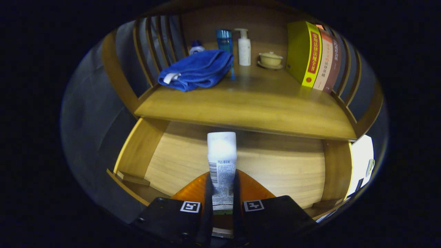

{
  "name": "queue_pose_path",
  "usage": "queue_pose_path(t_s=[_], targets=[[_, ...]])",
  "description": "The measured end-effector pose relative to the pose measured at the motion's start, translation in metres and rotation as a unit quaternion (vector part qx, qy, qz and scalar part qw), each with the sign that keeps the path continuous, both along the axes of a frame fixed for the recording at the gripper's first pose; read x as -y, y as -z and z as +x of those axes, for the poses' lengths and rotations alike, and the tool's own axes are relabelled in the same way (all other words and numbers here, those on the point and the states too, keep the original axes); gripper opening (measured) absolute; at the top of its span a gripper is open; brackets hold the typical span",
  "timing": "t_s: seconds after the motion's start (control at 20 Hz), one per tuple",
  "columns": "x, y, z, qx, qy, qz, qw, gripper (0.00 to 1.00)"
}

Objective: Pull open the drawer, take out the items inside it, and place them on the countertop above the cabinet.

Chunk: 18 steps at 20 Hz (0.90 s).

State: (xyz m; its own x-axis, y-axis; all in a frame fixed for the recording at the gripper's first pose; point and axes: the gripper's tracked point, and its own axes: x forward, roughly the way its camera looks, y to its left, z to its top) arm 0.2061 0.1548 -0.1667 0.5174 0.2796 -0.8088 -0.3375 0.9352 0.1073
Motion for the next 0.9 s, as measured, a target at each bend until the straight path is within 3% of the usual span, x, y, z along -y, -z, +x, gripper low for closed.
queue_pose_path(t_s=[0.15, 0.4, 0.65, 0.9], targets=[[-0.002, -0.048, 0.014, 0.063, 0.002, 0.038, 0.997, 0.32], [-0.007, -0.117, 0.076, 0.15, 0.02, 0.079, 0.985, 0.32], [-0.004, -0.096, 0.141, 0.152, 0.056, 0.043, 0.986, 0.32], [-0.006, -0.051, 0.175, 0.106, 0.085, 0.016, 0.991, 0.32]])
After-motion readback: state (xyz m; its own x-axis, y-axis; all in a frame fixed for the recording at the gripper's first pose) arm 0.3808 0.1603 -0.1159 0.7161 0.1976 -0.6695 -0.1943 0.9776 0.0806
